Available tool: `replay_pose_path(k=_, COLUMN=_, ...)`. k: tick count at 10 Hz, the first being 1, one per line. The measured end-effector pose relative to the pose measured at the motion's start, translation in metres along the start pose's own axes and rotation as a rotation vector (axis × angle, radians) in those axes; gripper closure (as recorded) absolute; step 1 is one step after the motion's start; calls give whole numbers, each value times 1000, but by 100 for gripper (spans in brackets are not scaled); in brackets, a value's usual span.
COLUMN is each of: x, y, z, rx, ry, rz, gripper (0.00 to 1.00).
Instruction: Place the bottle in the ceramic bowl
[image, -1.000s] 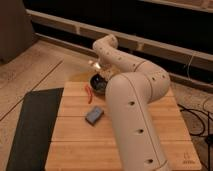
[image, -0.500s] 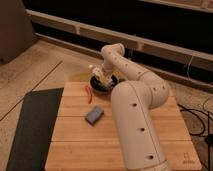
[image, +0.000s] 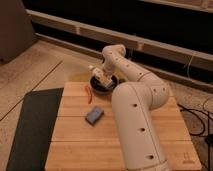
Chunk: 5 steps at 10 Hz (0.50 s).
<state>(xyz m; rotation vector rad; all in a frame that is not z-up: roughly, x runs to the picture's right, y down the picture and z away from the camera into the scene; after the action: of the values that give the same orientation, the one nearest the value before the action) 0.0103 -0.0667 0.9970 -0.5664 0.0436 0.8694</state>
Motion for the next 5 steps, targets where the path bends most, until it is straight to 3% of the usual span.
replay_pose_path(k=3, x=0, y=0, z=0, rx=0, ry=0, rz=0, gripper=94)
replay_pose_path(k=5, x=0, y=0, z=0, rx=0, ry=0, rz=0, gripper=89)
